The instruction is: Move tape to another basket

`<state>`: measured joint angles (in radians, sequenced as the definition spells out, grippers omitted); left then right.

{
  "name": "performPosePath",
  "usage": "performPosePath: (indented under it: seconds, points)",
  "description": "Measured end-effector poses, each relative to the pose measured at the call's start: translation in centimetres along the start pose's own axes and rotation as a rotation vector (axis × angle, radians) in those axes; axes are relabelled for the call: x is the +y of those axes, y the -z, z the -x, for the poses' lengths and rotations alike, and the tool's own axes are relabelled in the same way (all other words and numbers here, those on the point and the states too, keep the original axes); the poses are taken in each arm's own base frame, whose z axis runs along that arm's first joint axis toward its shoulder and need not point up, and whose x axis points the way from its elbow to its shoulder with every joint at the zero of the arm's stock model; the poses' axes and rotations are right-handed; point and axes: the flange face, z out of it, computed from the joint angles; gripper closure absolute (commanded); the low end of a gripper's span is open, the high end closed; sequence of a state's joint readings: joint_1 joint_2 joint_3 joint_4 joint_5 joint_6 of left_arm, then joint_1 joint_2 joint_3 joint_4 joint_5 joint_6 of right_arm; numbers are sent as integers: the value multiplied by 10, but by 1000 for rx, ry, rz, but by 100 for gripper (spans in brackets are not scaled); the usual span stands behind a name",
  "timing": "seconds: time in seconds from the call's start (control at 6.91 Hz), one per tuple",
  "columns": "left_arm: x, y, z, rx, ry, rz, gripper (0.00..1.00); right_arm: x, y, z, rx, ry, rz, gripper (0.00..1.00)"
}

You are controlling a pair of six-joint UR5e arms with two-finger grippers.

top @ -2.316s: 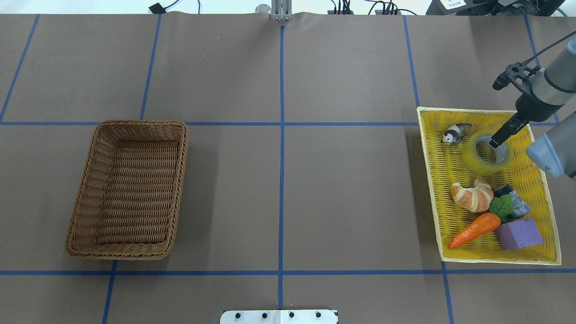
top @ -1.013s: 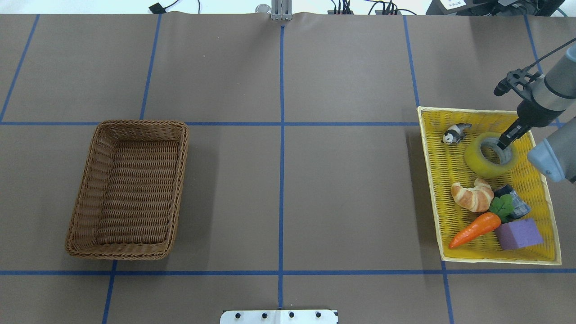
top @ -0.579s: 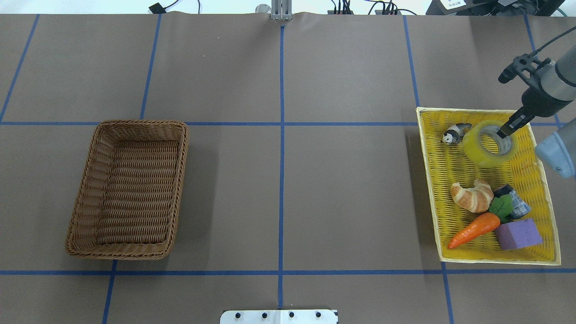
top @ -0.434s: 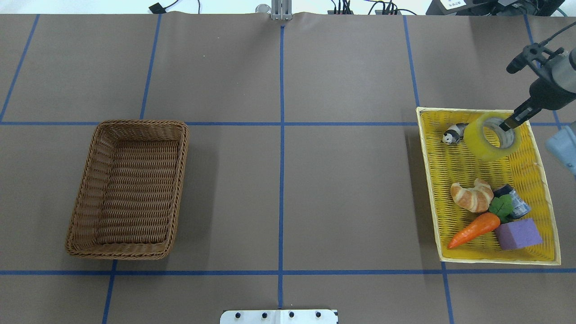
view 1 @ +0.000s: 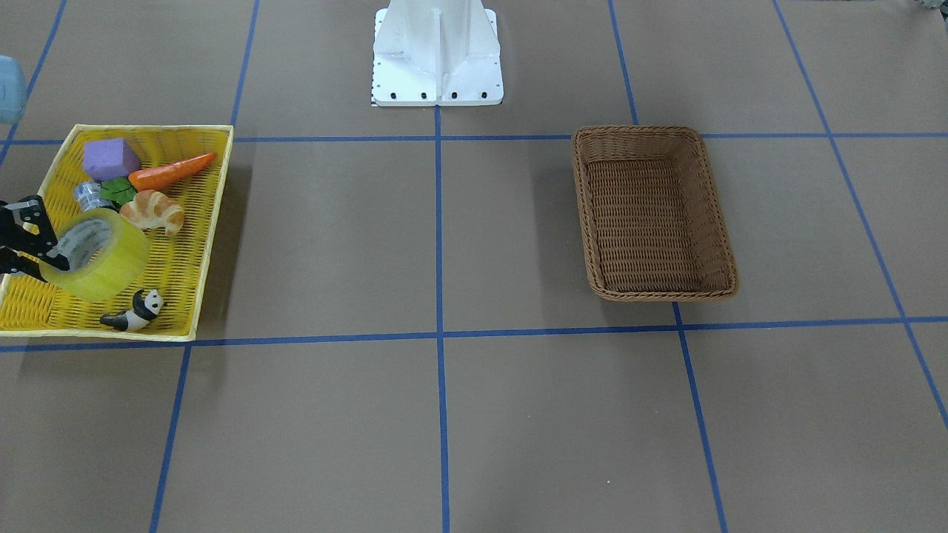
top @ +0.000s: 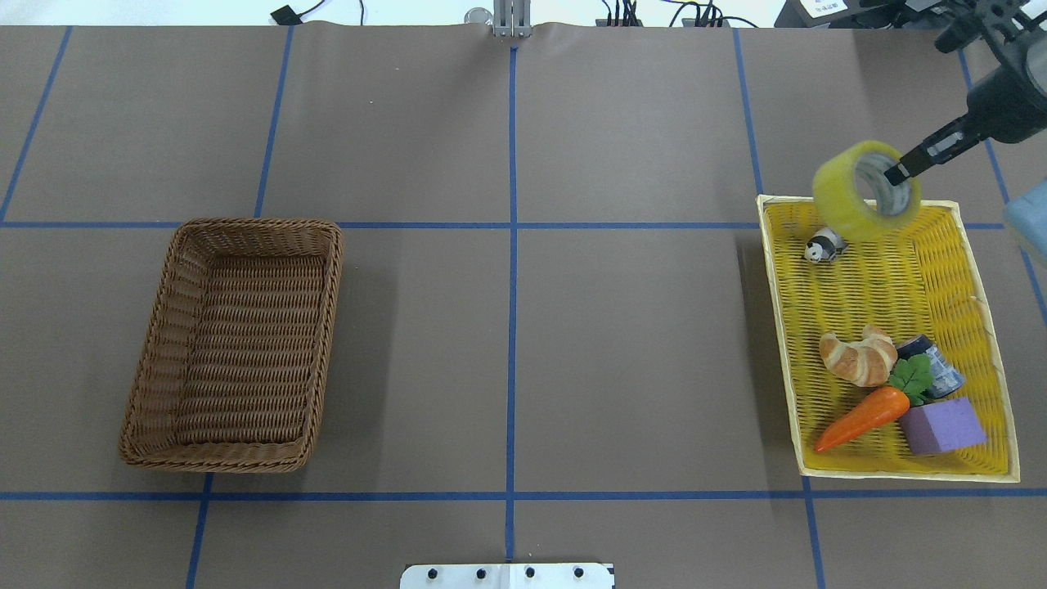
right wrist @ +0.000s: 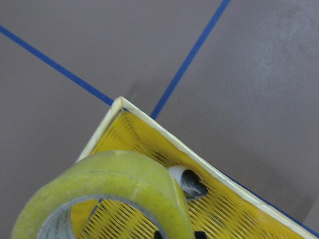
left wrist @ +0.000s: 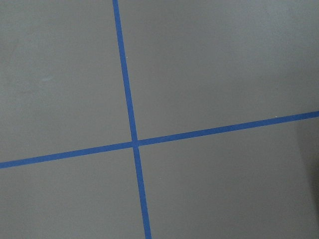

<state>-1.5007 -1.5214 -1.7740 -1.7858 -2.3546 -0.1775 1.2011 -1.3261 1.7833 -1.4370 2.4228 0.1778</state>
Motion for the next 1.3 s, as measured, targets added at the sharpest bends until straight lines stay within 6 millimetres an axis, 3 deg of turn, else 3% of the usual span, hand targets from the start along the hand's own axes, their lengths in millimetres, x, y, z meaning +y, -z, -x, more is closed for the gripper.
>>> performPosePath:
  seconds: [0.29, 0.58, 1.01, 1.3]
  points:
    - [-9, 7, -22, 92, 56, -68, 2, -21, 13, 45, -66, -114, -115, 100]
    - [-15, 10, -65, 216, 150, -164, 2, -23, 14, 84, -191, -256, -220, 100]
    - [-29, 11, -166, 477, 385, -182, 2, -11, 17, 131, -410, -408, -291, 100]
    - [-35, 27, -245, 723, 526, -123, 2, 3, 11, 168, -569, -436, -284, 100]
